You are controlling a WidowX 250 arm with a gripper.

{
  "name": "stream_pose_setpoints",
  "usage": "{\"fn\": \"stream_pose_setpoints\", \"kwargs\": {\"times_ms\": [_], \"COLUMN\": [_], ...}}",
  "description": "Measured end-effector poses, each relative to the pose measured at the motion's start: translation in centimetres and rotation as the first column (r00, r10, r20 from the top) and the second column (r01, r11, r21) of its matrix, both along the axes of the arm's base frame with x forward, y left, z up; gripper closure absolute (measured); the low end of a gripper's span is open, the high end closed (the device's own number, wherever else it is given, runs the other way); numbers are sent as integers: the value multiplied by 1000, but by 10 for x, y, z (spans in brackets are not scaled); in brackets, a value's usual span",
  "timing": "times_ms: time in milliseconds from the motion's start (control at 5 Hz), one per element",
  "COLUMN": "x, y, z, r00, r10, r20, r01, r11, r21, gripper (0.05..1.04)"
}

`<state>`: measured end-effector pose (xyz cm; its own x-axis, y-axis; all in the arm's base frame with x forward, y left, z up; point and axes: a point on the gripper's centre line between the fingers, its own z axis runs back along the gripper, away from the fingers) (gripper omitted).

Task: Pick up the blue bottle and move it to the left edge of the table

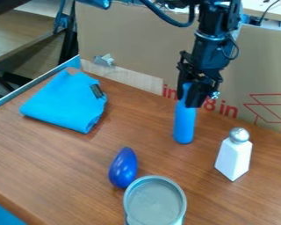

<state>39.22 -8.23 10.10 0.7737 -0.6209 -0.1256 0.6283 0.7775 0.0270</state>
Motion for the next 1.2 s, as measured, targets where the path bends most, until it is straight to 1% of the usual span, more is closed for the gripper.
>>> {"fn": "stream_pose_setpoints", "kwargs": {"times_ms": [200, 400, 600, 800, 1000, 1200], "x": [-10, -29, -70, -107, -142, -155], "y": [16, 59, 102, 153, 200, 230], "z": [24, 60, 61, 49, 34, 30], "r00": [998, 980, 959, 927, 892, 884], "r10": [29, 129, 241, 371, 452, 467], "r20": [49, 151, 146, 49, -22, -18], "r01": [-28, -135, -257, -374, -446, -464], "r11": [1000, 990, 962, 921, 887, 881], "r21": [-11, 29, 96, 108, 119, 96], "gripper": [693, 693, 693, 693, 693, 693]}}
